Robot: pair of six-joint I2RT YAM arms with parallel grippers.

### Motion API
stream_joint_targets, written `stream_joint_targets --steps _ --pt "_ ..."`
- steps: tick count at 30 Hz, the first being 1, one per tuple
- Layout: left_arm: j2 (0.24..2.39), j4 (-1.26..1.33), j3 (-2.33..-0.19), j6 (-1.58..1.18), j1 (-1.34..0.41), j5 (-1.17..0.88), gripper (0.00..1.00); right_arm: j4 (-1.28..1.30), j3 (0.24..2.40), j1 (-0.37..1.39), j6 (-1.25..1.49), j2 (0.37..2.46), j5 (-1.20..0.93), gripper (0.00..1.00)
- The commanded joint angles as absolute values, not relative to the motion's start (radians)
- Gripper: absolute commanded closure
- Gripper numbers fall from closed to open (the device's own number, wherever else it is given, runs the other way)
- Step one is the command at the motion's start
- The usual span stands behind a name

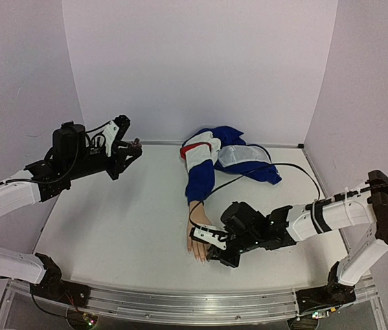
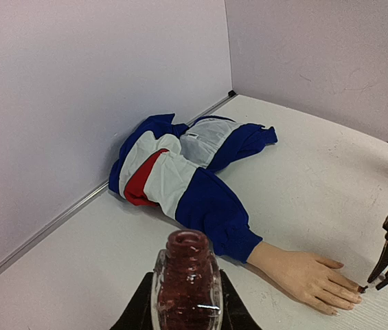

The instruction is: Paint the nails

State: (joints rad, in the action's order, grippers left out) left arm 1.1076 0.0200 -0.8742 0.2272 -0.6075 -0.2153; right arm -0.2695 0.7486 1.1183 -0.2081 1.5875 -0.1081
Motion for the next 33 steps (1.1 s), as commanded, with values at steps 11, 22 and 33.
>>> stream_joint_targets --steps 11,22,33 --pt "1.094 0.087 -0.906 0.213 -0.601 -0.233 1.0 -0.227 0.782 1.126 -0.176 1.575 -0.13 1.0" --pt "1.091 0.087 -0.905 0.213 -0.601 -0.235 1.0 -0.216 0.784 1.127 -0.17 1.571 -0.13 1.0" --pt "1.089 0.086 -0.905 0.21 -0.601 -0.238 1.0 -0.21 0.779 1.127 -0.164 1.56 -0.125 1.0"
